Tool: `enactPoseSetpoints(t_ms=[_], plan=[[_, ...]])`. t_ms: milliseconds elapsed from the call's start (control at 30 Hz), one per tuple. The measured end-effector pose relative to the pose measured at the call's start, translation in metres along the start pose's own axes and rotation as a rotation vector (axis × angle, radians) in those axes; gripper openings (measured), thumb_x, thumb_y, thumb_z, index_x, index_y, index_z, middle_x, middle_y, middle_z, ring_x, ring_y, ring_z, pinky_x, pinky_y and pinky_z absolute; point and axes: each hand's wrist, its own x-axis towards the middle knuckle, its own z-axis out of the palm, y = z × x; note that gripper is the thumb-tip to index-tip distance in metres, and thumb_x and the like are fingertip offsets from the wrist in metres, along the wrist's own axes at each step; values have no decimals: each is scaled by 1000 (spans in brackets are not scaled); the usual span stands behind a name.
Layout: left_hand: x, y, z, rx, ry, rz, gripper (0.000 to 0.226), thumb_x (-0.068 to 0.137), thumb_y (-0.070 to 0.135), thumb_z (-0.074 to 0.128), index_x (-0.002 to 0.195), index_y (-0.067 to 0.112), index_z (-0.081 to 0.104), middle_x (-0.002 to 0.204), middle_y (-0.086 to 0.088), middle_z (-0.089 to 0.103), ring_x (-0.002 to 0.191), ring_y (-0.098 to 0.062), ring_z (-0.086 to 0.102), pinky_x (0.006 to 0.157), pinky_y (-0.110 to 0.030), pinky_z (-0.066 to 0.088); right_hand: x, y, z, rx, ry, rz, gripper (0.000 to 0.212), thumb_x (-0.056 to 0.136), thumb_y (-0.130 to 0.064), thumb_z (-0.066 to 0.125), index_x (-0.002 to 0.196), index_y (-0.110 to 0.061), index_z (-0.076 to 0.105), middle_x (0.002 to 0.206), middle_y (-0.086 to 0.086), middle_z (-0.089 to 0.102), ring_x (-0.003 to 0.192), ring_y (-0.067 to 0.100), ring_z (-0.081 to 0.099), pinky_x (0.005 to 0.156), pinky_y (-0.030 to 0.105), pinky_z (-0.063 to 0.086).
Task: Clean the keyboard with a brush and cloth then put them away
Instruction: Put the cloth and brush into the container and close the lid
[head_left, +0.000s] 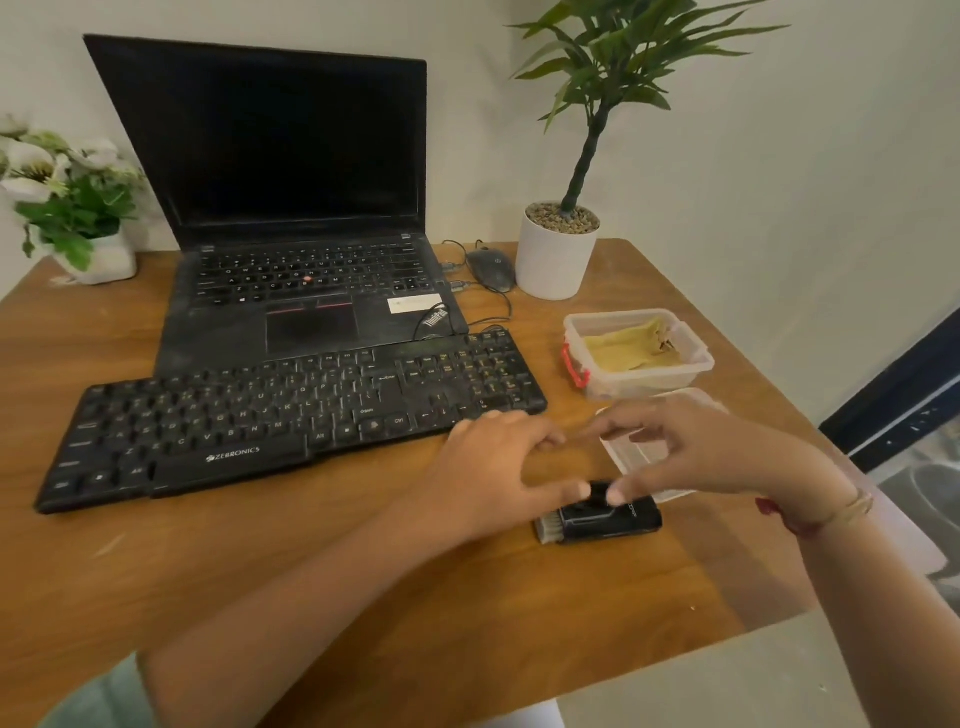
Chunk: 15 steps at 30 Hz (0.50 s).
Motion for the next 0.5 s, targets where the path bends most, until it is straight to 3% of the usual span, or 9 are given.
enactPoseSetpoints(t_ms=[100, 233, 367, 500], plan=[[-13, -2, 6, 25, -81, -50, 78, 67, 82, 48, 129, 36, 42, 126, 17, 48, 116, -5, 42, 100, -36, 37, 4, 4, 20, -212, -16, -1, 65, 68, -57, 74, 126, -44, 48, 118, -30, 48, 107, -10, 42, 89, 7, 32], [-21, 3, 14, 95, -110, -46, 86, 64, 74, 61, 135, 33, 36, 135, 13, 42, 124, -9, 36, 105, -35, 30, 8, 5, 39, -250, -22, 27, 72, 66, -50, 77, 129, -40, 43, 120, -20, 47, 108, -2, 42, 91, 17, 35], [-23, 1, 24, 112, -87, -50, 77, 70, 70, 60, 133, 30, 40, 129, 10, 46, 121, -13, 38, 104, -36, 31, 10, 1, 47, -286, 8, 42, 68, 66, -42, 79, 126, -32, 47, 116, -12, 51, 104, 5, 47, 91, 23, 42], [-22, 0, 27, 73, -34, -58, 63, 75, 66, 56, 125, 29, 48, 117, 10, 52, 112, -12, 43, 98, -36, 36, 11, -1, 51, -354, 21, 20, 55, 69, -45, 75, 117, -31, 52, 104, -10, 53, 94, 6, 48, 83, 23, 44]])
